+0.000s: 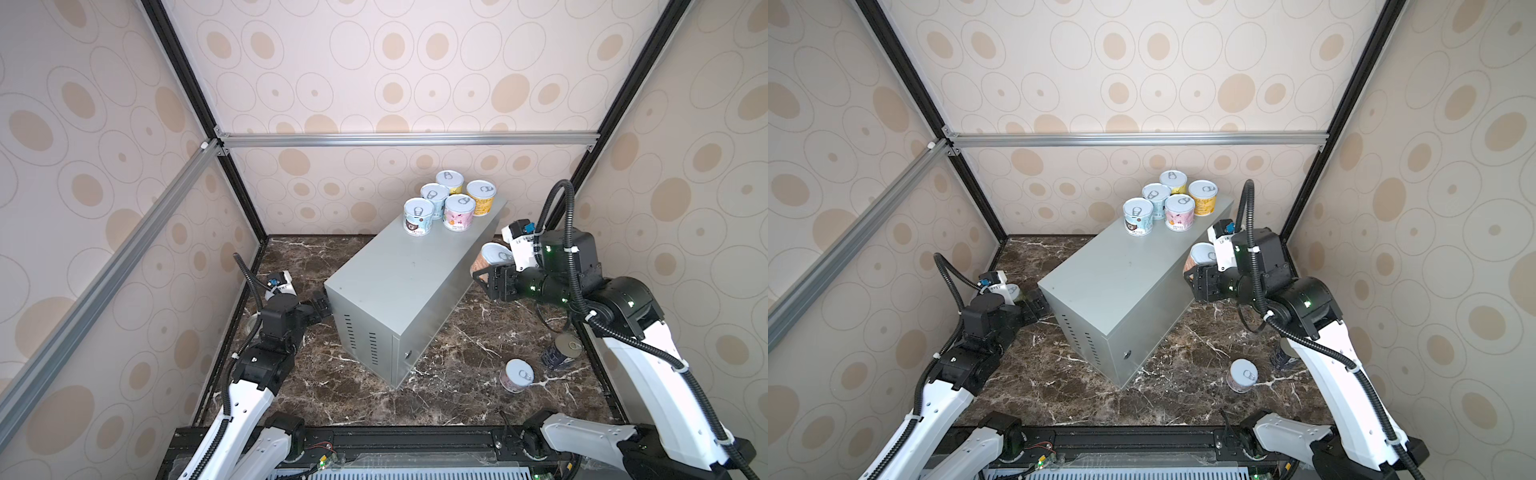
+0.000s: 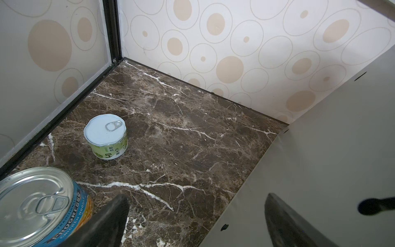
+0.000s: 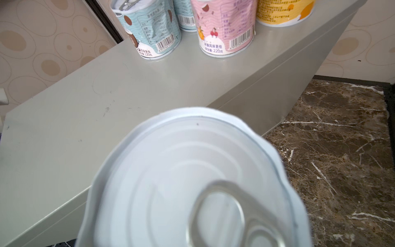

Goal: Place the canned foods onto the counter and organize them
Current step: 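Carry the can with the right gripper over the box top toward the cans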

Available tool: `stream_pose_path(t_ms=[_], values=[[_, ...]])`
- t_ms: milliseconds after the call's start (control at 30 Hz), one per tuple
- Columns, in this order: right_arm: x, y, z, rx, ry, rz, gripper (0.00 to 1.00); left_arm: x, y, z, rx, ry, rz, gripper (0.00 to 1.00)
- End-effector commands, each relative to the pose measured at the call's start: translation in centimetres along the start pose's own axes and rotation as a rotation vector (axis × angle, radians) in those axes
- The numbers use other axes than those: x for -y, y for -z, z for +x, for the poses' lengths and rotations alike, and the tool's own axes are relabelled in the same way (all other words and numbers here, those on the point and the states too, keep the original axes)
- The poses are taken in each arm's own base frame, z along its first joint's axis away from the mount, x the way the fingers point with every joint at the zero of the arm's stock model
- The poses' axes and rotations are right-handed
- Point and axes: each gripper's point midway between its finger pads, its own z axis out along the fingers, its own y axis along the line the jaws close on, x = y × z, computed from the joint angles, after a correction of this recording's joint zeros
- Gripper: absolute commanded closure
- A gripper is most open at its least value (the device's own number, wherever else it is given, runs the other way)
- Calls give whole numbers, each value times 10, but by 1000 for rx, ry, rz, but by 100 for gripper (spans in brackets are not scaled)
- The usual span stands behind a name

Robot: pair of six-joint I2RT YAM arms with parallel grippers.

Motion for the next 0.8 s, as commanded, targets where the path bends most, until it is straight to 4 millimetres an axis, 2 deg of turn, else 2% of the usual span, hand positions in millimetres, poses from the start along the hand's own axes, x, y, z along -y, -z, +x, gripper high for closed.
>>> stream_pose_path(t_ms=[0, 367, 767], values=[[-12, 6, -26, 80, 49, -26, 52, 15, 1, -6, 19, -8, 76, 1], [-29, -20, -54, 70, 105, -43, 52, 13, -1, -4, 6, -3, 82, 1], [-39, -62, -75, 31, 134, -32, 52, 13, -8, 3, -23, 10, 100, 1]])
